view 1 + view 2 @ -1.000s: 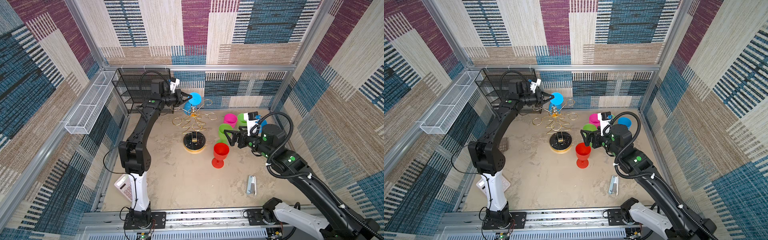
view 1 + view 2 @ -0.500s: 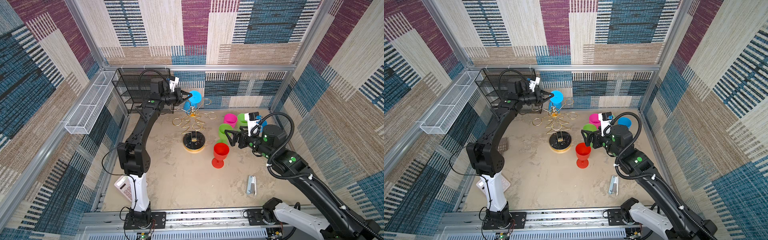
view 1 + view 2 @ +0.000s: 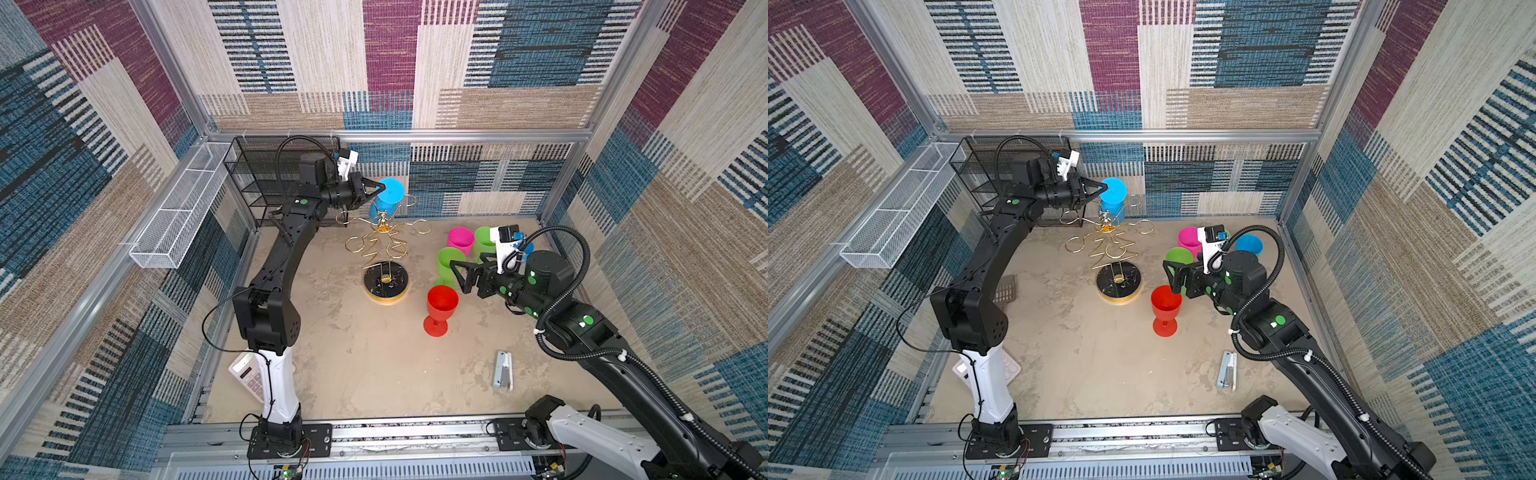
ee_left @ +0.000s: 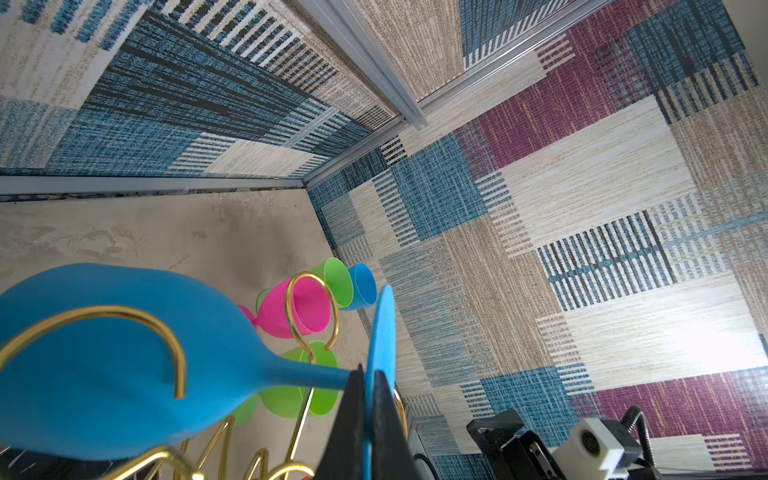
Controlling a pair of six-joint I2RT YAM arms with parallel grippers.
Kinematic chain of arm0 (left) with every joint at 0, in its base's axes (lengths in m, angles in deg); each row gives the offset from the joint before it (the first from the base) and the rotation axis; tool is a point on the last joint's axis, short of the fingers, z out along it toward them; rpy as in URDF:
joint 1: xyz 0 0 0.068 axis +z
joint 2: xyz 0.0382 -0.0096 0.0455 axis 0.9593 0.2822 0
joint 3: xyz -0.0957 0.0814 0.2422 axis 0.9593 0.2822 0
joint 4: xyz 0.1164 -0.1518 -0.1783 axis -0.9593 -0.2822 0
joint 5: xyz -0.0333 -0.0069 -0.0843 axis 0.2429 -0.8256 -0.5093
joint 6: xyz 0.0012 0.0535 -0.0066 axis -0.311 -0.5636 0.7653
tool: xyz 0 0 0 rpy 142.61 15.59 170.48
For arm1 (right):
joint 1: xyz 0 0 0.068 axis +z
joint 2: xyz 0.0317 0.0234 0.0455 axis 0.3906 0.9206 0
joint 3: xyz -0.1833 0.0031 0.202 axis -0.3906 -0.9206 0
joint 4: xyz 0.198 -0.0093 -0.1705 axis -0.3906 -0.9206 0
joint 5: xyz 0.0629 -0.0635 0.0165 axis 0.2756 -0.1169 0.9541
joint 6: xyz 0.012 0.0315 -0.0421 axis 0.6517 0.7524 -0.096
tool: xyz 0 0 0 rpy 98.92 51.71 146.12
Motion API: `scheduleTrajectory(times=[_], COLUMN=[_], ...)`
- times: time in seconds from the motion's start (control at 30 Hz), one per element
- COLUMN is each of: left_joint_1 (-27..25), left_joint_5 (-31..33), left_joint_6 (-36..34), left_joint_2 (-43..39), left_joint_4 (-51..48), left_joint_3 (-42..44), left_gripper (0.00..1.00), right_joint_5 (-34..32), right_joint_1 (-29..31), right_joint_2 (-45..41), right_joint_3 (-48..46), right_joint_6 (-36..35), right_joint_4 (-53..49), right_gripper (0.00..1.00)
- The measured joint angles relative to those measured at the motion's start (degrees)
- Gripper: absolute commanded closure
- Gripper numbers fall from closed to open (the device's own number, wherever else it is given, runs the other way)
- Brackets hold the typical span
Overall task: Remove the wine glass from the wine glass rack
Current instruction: 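Close the left gripper on the blue glass base hanging on the rack, then lift the blue glass off the hook with the left gripper toward the right gripper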
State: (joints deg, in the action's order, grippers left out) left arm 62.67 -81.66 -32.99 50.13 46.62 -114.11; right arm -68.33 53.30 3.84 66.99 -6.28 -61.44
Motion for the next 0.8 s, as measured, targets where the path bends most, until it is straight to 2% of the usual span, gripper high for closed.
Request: scheduleTrajectory(times=[0.33, 0.8], left_joint_1=[-0.24, -0.22], left_joint_5=[0.04, 0.04], left_joint_6=[1.16, 10.01], left_joint_2=[0.2, 0.22], left_joint_4=[2.56, 20.74], left_joint_3=[-0.24, 1.31], left_gripper=[1.0, 1.0], right_joint_5=[-0.17, -0.66], right_joint_1=[0.0, 0.0], right_joint_2=[-0.22, -1.7], right_joint_3=[-0.46, -0.7], right_joint_6=[0.0, -0.44], right_joint_4=[0.0, 0.0], right_gripper=[0.01, 0.01])
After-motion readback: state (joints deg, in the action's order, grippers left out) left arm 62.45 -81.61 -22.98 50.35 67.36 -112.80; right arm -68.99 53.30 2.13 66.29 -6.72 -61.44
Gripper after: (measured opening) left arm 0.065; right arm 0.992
